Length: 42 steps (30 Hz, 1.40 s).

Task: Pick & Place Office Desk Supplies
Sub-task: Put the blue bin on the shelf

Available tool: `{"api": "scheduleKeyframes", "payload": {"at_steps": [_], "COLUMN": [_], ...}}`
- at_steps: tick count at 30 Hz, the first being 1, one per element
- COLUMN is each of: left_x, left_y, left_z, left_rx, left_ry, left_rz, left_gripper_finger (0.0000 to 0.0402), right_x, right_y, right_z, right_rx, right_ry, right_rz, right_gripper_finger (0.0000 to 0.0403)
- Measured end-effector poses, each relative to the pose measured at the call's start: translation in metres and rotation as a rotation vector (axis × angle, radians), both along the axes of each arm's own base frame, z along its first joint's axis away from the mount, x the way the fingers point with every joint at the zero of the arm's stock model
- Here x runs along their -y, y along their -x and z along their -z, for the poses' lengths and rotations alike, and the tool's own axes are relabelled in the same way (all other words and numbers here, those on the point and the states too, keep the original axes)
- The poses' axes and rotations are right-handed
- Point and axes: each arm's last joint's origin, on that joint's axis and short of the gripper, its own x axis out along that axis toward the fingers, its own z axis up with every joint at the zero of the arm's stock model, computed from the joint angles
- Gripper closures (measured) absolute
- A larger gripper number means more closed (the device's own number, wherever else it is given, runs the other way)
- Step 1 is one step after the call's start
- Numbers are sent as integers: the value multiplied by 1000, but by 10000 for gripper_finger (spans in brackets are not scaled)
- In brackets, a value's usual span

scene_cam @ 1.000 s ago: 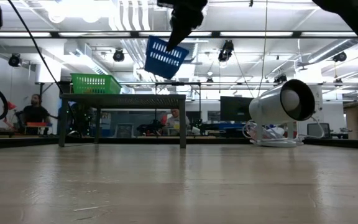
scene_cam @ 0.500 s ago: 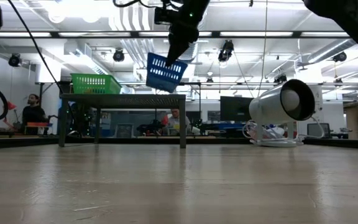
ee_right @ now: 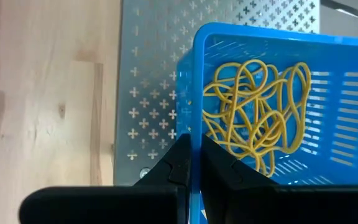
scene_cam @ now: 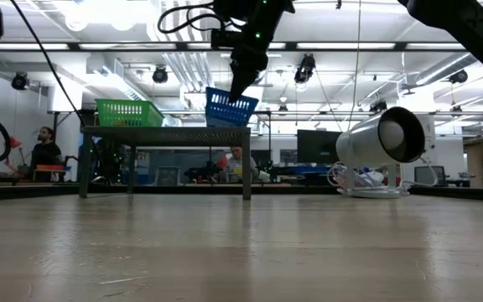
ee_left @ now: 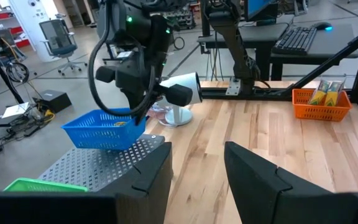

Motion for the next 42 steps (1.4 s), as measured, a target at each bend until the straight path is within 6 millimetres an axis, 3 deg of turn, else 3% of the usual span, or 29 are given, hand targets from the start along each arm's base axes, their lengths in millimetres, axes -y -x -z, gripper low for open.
{"api": "scheduleKeyframes", "payload": {"at_steps": [8, 29, 42], "left_x": [0, 0, 0], "left_y": [0, 0, 0], "left_z": [0, 0, 0], "left_rx": [0, 0, 0], "left_ry": [0, 0, 0], "left_rz": [0, 0, 0], "left_gripper_finger": [249, 249, 249], "right_x": [1, 0, -2], "right_y": [-1, -2, -3], "right_z": [17, 17, 11], "right_rx": [-45, -19, -2], "right_ry": [-11, -43, -47], "right_rz": [-12, -28, -26], "right_gripper_finger": [390, 389, 310]}}
